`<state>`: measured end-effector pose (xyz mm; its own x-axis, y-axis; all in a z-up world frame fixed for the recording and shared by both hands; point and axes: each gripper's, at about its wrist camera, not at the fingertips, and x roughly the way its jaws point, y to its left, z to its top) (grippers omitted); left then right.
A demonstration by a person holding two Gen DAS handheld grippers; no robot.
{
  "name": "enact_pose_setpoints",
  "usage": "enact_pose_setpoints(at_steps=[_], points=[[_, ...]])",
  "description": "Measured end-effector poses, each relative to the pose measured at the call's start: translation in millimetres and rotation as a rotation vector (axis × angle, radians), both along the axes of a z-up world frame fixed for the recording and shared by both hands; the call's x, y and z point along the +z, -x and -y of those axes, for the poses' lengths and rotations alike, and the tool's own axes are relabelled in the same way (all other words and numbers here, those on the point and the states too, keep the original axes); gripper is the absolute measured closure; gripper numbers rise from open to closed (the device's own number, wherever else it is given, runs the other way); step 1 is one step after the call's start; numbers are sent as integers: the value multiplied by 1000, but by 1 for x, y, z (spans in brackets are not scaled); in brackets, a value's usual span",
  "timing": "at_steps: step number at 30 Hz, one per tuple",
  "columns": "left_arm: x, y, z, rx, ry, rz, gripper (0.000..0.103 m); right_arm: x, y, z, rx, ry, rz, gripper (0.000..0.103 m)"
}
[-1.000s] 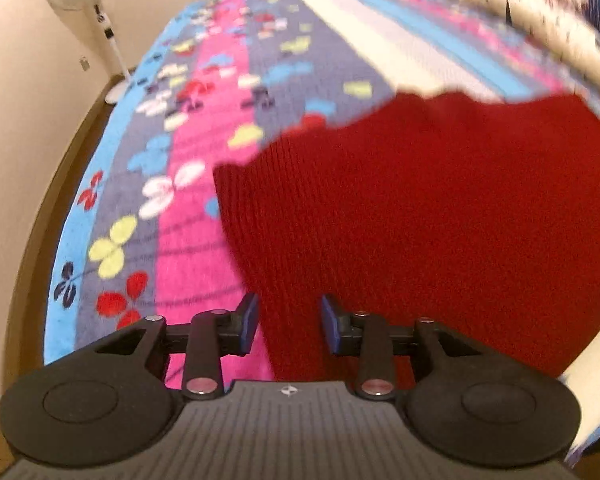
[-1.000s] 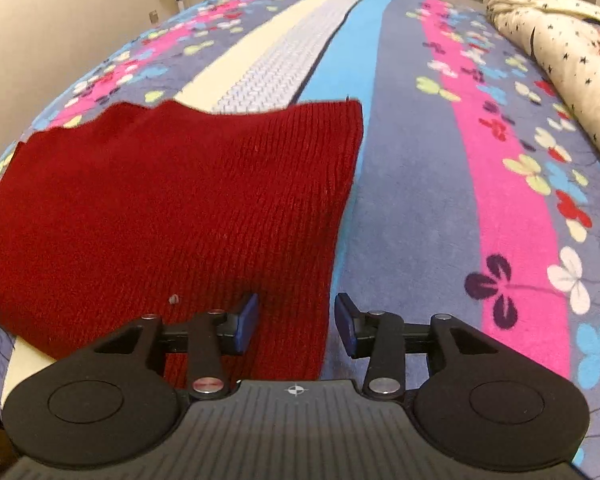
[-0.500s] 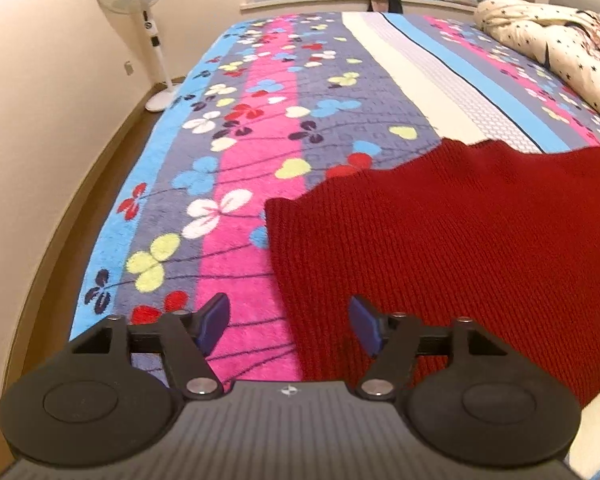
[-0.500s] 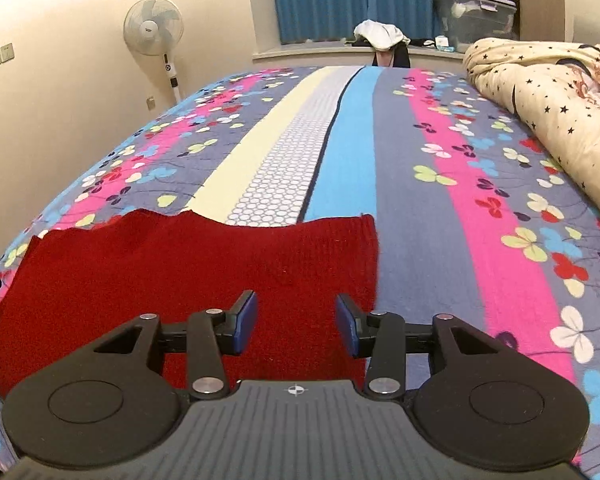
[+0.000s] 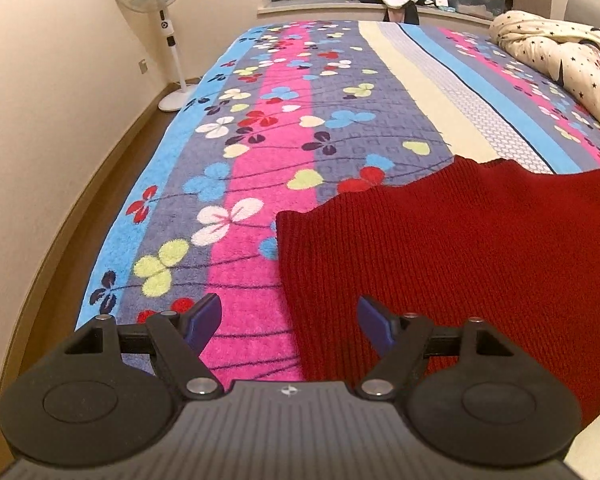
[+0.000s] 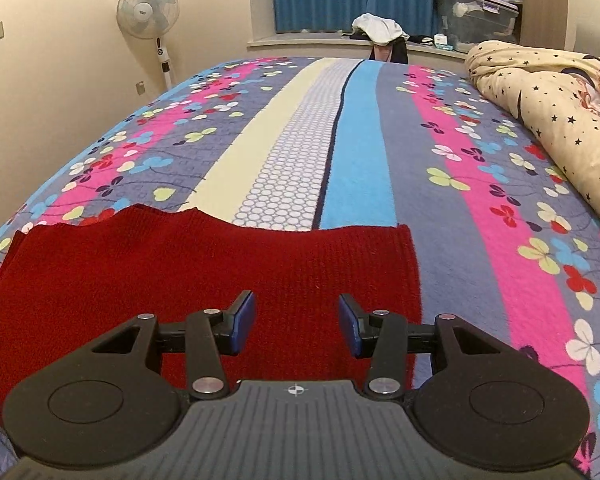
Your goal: Fold small clothes
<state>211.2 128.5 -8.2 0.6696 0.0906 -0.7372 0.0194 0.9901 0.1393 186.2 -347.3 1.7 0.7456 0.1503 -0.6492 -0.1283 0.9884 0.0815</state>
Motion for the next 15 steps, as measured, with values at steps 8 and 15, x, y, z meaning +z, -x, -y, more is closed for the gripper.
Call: enact_pose_setpoints(at_steps=[8, 15], points=[[2, 3, -6, 12, 9, 4, 23, 3, 1, -20, 16, 14, -1, 55], [5, 8, -17, 39, 22, 11, 23, 6, 4, -33, -4, 4, 2, 55]])
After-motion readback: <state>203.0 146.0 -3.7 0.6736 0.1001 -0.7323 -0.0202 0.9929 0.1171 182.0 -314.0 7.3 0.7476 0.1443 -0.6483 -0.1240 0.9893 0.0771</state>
